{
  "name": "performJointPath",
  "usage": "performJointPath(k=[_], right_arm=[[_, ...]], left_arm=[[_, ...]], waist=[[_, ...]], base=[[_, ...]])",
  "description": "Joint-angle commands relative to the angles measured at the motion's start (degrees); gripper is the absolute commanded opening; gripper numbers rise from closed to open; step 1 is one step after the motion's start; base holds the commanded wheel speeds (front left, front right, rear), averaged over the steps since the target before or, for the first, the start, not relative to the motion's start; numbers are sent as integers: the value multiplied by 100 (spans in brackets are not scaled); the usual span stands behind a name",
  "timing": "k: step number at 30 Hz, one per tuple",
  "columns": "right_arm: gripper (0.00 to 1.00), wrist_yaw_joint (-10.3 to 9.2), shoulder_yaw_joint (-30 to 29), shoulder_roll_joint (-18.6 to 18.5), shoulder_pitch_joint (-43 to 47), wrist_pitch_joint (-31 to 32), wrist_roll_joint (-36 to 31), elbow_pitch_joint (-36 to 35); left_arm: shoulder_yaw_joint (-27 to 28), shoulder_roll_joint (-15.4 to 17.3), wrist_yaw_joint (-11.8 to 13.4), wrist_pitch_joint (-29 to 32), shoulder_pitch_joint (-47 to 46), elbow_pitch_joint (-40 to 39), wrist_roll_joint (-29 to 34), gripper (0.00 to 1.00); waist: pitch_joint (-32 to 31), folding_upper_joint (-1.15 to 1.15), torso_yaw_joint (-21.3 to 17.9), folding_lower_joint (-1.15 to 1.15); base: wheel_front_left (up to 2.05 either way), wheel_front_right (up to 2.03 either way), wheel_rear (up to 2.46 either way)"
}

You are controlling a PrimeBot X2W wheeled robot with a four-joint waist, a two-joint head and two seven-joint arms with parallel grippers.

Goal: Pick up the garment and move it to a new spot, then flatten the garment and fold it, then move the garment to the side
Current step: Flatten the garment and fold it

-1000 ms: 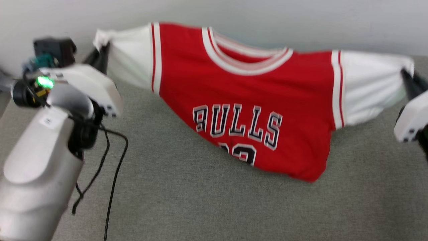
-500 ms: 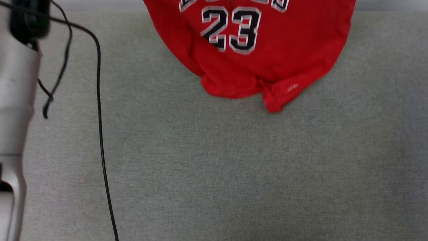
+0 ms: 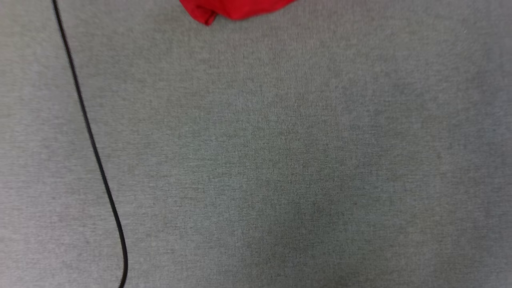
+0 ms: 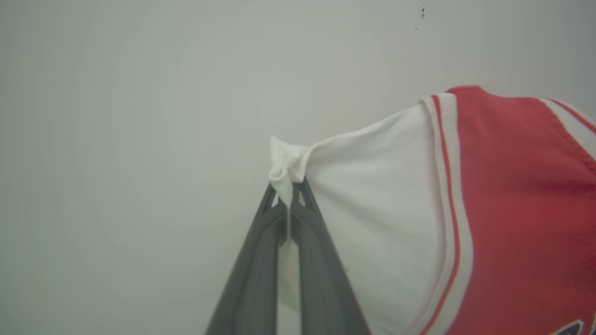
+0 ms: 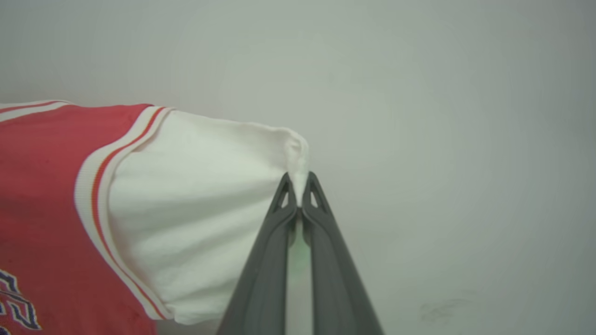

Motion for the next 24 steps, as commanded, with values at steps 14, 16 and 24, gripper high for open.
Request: performJointPath(k=[14,16,24], right_arm=[[0,-7,151,572,114,-694,155,999],[0,-7,165,626,381,-802,263,1183],[0,-7,174,658,1502,-1294,828,1595]], left_arm=[[210,-186,-611,-528,202,1058,-471,0],[239,-272,-683,-573,435,1217,-545,0],[487,-418,-849,-654,1469,1344,-778,0]], waist=[[947,0,-59,-2],[932,0,-23,-2],[632,0,39,-2]], base=[[0,0,0],[0,0,0],[0,0,0]])
